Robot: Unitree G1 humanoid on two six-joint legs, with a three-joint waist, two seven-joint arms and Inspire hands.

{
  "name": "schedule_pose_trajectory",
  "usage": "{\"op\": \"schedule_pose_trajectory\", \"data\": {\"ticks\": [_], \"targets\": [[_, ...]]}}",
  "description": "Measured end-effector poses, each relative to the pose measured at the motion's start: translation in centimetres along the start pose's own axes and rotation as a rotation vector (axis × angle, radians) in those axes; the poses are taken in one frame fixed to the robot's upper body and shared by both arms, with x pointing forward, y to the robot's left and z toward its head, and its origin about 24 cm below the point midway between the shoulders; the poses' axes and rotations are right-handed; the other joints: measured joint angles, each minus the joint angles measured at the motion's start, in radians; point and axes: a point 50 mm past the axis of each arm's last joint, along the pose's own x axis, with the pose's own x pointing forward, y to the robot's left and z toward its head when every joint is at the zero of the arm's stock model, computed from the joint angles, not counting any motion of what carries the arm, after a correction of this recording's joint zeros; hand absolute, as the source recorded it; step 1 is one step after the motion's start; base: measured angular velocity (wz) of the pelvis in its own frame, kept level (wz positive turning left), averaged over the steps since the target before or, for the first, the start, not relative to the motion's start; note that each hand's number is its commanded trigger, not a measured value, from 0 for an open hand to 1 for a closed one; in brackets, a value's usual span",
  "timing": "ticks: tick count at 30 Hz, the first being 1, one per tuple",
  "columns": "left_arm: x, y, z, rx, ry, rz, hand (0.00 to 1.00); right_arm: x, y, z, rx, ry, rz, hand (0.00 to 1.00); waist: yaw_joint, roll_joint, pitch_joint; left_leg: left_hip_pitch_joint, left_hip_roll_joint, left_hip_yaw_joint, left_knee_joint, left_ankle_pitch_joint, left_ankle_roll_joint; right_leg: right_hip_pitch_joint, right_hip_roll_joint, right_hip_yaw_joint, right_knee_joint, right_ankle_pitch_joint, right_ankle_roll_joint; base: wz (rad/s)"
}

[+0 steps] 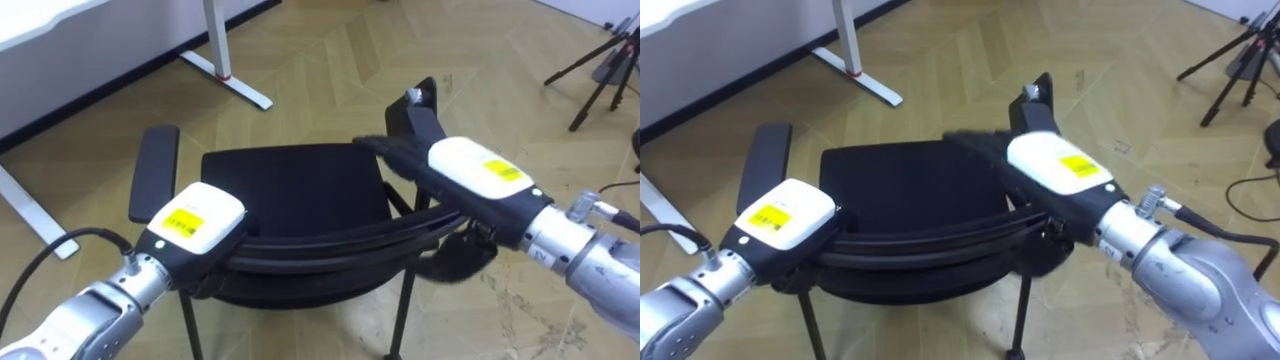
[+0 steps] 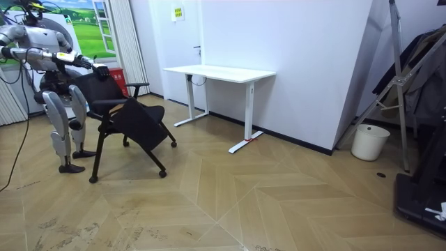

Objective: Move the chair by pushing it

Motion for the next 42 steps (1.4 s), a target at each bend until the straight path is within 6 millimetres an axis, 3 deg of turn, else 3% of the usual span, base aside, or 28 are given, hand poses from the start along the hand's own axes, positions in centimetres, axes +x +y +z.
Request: {"op": "schedule_pose_trajectory", "data": {"ticks": [11,27,36,42], "targets": [[0.1,0.1,0.3,0.004,-0.019,0.019,1.00,0.3,0.0,0.1,0.043,-0.015,0.130,0.00,0.001,0.008,0.0048,-0.009,0.000,-0.014,0.001,0.000,0.000,-0.001,-0.002,-0.028,-0.001,0.001,-0.001,0.05],[0.2,0.0,0.5,0.003,-0.024,0.029,1.00,0.2,0.2,0.1,0.042,-0.010,0.182,0.00,0.001,0.008,0.0046,-0.010,0.000,-0.027,0.001,0.000,0.000,0.001,-0.003,-0.050,-0.001,0.001,-0.001,0.01],[0.4,-0.3,0.9,0.001,-0.038,0.023,1.00,0.1,2.4,-0.6,-0.008,0.052,0.256,0.00,0.007,0.023,0.0005,-0.008,0.000,-0.031,0.001,0.000,0.000,0.003,-0.007,-0.052,-0.002,0.001,-0.001,-0.01],[0.5,-0.7,1.4,0.001,-0.049,0.017,1.00,0.2,3.5,-1.7,-0.055,0.111,0.228,0.00,0.031,0.030,-0.0002,0.008,-0.002,-0.035,0.001,0.000,0.000,0.025,-0.006,-0.054,-0.017,0.001,-0.001,-0.02]]}}
